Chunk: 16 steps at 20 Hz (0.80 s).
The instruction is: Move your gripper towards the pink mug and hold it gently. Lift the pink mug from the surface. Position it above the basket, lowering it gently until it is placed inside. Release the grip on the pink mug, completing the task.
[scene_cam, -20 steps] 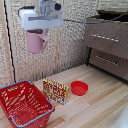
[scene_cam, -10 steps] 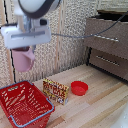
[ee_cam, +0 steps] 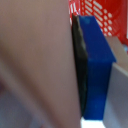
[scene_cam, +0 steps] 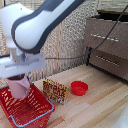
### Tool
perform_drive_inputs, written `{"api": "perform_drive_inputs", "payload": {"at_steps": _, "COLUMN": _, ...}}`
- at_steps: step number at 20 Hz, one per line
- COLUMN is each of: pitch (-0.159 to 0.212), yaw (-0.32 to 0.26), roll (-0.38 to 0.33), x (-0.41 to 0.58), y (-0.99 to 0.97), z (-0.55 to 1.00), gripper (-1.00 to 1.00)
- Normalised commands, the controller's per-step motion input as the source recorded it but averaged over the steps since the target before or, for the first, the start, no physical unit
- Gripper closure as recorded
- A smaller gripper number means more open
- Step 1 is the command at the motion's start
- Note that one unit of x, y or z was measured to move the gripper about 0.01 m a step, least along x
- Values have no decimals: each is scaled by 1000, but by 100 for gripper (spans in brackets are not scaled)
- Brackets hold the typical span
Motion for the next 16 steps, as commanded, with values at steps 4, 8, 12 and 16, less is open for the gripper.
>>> {"api": "perform_drive_inputs", "payload": {"at_steps": 4, "pitch": 0, "yaw": 92, "roll": -85, "x": 91, "y": 0, "z": -551, "gripper": 100}}
{"api": "perform_drive_inputs", "payload": {"at_steps": 8, "pitch": -2, "yaw": 87, "roll": -59, "x": 141, "y": 0, "z": -415, "gripper": 100}}
{"api": "perform_drive_inputs", "payload": {"at_steps": 12, "pitch": -48, "yaw": 62, "roll": -7, "x": 104, "y": 0, "z": -263, "gripper": 100}}
{"api": "perform_drive_inputs", "payload": {"at_steps": 16, "pitch": -97, "yaw": 45, "roll": 0, "x": 11, "y": 0, "z": -2, "gripper": -100}}
